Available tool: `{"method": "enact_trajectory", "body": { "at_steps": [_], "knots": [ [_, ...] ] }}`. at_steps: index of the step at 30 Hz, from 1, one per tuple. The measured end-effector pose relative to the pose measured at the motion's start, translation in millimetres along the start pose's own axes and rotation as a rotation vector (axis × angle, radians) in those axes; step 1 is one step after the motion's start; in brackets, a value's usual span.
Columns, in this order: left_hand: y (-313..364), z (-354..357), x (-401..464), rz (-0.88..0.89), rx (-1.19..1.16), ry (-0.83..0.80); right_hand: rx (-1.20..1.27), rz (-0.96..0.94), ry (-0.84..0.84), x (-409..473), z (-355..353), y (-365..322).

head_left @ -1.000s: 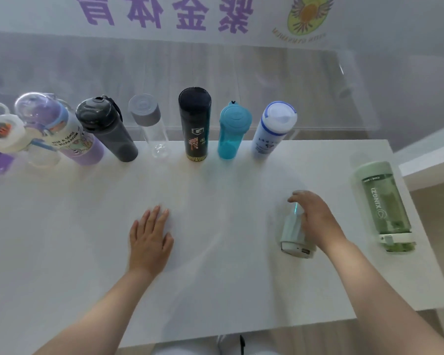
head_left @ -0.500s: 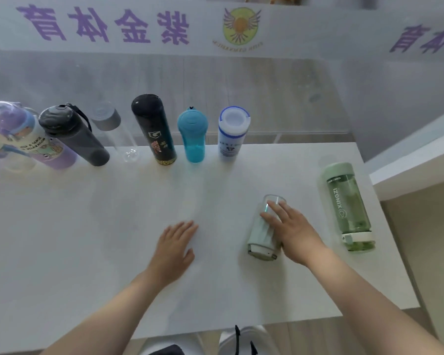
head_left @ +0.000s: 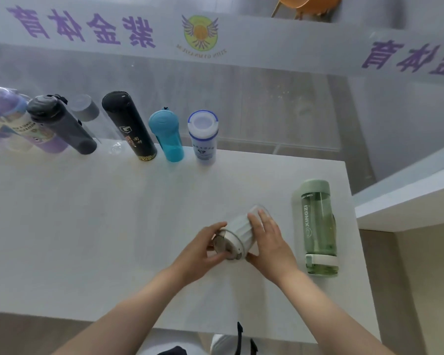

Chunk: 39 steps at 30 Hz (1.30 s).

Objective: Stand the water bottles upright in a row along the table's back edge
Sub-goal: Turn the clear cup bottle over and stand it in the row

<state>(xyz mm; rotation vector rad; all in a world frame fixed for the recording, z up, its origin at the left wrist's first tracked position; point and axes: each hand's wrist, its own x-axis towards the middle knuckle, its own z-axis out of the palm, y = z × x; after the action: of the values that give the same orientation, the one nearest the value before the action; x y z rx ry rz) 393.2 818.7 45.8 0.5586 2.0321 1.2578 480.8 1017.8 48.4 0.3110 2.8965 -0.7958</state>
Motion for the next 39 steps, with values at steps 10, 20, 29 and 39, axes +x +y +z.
{"method": "enact_trajectory", "body": {
  "at_steps": [10, 20, 29, 39],
  "knots": [
    [69.8, 28.3, 19.5, 0.066, 0.006, 0.219, 0.697, 0.129, -0.150, -3.2, -28.2, 7.8],
    [90.7, 35.0, 39.3, -0.236, -0.025, 0.298, 0.848, 0.218, 0.168, -12.5, -8.0, 0.6],
    [90.2, 21.0, 59.7, -0.255, -0.182, 0.230, 0.730, 0.232, 0.222, 29.0, -15.1, -3.3],
    [37.9, -48.7, 86.8, -0.227, 0.343, 0.189, 0.673, 0.170, 0.222, 104.6, -33.4, 8.9]
  ]
}}
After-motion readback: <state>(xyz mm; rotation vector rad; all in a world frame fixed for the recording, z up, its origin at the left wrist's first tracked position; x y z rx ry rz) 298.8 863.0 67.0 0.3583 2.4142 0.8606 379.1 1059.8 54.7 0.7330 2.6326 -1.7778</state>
